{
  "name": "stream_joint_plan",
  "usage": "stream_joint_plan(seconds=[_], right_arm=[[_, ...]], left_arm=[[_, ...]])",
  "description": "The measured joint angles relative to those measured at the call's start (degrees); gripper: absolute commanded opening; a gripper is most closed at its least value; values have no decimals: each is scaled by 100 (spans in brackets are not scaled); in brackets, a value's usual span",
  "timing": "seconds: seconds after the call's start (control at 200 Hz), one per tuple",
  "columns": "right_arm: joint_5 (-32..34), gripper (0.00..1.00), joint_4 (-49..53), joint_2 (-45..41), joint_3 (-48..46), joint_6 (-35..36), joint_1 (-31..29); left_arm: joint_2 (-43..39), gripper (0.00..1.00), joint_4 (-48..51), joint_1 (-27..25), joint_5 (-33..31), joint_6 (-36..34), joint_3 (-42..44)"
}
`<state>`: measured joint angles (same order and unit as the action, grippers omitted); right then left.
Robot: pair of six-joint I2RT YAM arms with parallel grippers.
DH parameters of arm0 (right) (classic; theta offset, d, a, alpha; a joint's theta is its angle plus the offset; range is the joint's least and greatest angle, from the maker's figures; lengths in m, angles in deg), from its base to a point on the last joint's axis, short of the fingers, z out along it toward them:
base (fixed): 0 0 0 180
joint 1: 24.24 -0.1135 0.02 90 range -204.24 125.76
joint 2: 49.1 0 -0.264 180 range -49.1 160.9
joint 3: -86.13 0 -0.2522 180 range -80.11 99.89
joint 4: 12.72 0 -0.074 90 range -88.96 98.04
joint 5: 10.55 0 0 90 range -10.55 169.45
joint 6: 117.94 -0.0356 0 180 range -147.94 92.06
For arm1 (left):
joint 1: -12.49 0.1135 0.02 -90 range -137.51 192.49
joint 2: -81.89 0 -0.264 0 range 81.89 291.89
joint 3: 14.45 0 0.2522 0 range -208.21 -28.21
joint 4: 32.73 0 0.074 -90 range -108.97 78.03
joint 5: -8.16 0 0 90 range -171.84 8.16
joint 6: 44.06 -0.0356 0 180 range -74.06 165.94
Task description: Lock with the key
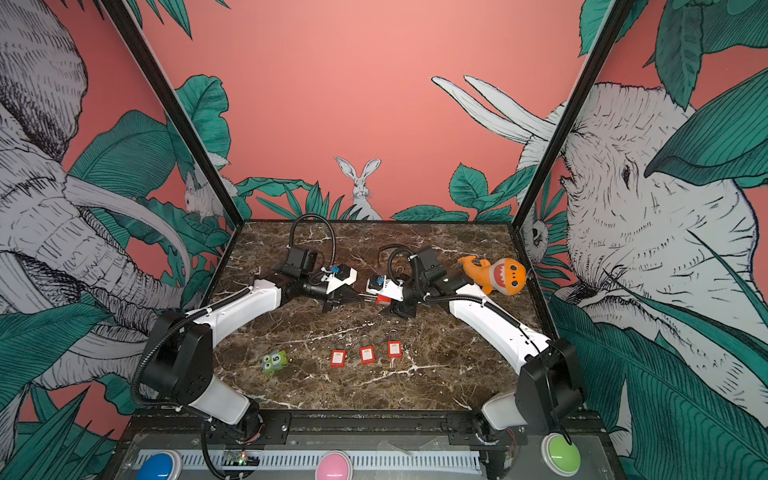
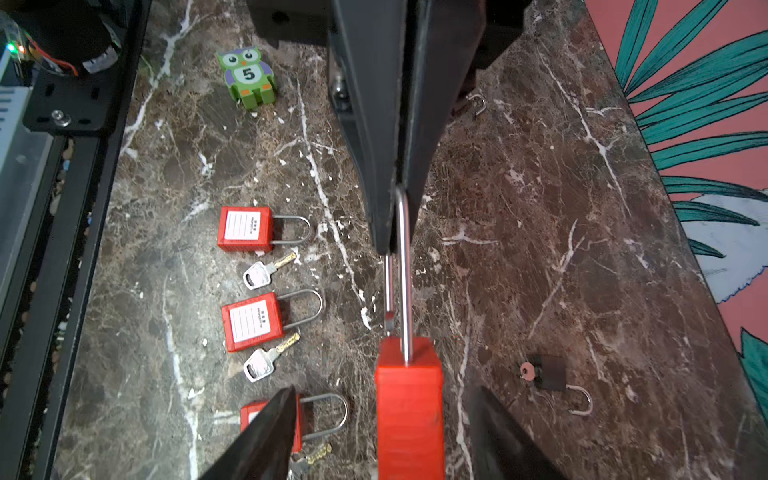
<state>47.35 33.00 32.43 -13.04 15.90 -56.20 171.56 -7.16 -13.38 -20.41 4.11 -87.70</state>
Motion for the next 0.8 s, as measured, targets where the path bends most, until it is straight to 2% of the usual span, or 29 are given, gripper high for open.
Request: stream_joint_plan(seconds=[0.21,0.52,0.8], right_arm=[[50,56,579,-24,238,170,315],[31,32,1123,133,492,352,363],[-125,20,1340,229,584,463,380]], left_arm=[[-4,0,-374,-81,50,317,83],[-31,0,-774,-284,55,483,245],[-39,0,-1062,-334,46,656,345]])
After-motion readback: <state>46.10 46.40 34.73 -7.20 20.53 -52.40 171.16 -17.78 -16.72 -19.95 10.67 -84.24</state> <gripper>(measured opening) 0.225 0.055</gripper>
